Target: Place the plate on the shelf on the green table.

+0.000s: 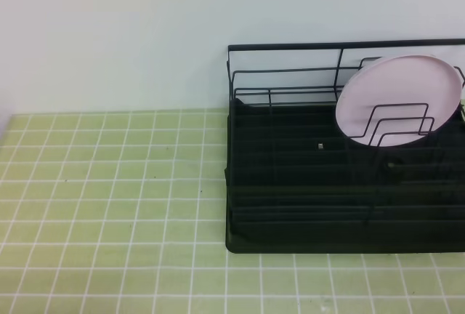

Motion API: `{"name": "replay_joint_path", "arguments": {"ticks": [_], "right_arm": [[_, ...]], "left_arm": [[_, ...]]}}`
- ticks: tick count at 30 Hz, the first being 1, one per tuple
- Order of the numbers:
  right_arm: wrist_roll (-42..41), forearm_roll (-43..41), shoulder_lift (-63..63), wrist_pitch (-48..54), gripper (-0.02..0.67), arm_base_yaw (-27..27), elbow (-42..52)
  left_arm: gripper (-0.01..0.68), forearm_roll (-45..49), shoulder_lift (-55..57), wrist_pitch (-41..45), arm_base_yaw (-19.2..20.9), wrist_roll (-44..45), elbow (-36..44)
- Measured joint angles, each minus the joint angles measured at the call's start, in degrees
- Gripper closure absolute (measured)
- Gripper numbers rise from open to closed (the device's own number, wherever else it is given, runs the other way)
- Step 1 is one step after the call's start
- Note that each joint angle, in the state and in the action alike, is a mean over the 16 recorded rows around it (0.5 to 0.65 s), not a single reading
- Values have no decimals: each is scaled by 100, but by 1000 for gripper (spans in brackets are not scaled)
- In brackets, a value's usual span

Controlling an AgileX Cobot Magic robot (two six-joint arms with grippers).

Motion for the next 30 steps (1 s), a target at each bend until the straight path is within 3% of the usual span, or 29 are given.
{"name": "replay_joint_path", "arguments": {"ticks": [30], "right_arm": [[-29,0,0,0,652,0,0]], "left_arm": [[675,0,0,0,0,2,0]]}}
